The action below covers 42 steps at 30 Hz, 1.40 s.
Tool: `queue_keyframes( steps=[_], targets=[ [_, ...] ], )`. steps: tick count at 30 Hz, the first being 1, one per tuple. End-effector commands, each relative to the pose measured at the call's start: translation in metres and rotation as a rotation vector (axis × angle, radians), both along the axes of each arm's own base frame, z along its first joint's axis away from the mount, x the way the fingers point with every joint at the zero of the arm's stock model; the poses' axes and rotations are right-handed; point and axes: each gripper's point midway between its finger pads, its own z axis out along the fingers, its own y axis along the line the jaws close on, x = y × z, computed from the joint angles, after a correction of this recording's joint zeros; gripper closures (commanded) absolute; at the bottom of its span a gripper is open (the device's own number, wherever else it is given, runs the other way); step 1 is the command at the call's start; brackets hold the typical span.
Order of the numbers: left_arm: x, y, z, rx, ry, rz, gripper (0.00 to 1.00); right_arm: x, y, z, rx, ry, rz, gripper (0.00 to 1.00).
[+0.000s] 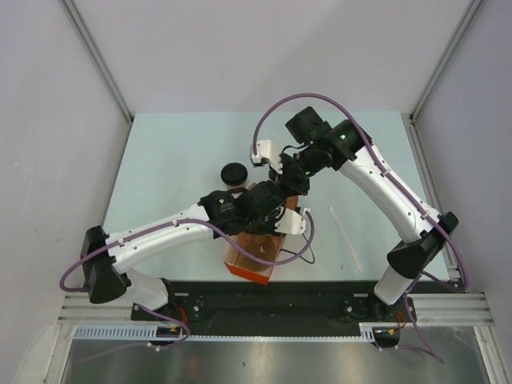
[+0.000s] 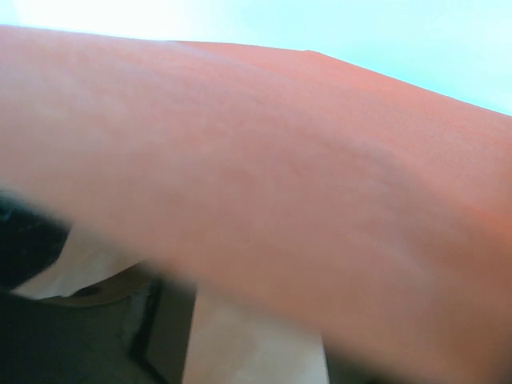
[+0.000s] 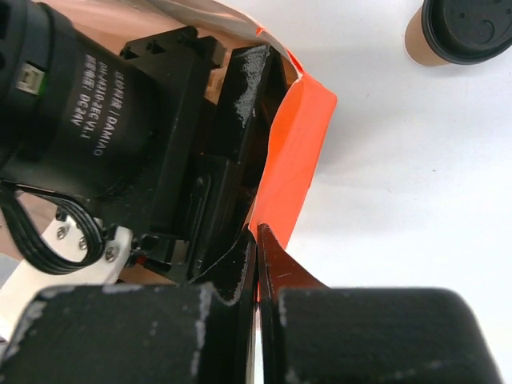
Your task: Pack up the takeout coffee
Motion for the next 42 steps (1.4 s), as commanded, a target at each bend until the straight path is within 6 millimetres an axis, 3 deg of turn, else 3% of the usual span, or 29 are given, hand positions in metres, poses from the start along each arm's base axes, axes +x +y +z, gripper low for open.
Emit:
queue_keyframes(
  steps=[1,8,17,25,34,42],
  targets=[
    [0.012,0.0,-0.003,-0.002,-0.025,0.013,0.46,-0.038,-0.012,0.014,0.01,0.061,0.06,1.0],
    [0.012,0.003,-0.012,0.014,-0.006,0.009,0.64,-0.041,-0.011,0.016,0.017,0.064,0.07,1.0],
    [0.008,0.009,-0.018,0.048,0.032,0.008,0.99,-0.04,-0.012,0.016,0.016,0.057,0.07,1.0],
    [0.005,0.012,-0.011,0.04,0.033,0.006,1.0,-0.038,-0.013,0.016,0.012,0.05,0.067,1.0],
    [-0.016,0.0,0.01,-0.056,0.09,-0.104,1.0,-0.037,-0.013,0.014,0.008,0.048,0.069,1.0],
    [-0.023,-0.004,0.024,-0.102,0.093,-0.15,1.0,-0.036,-0.013,0.015,0.01,0.043,0.073,1.0]
  ],
)
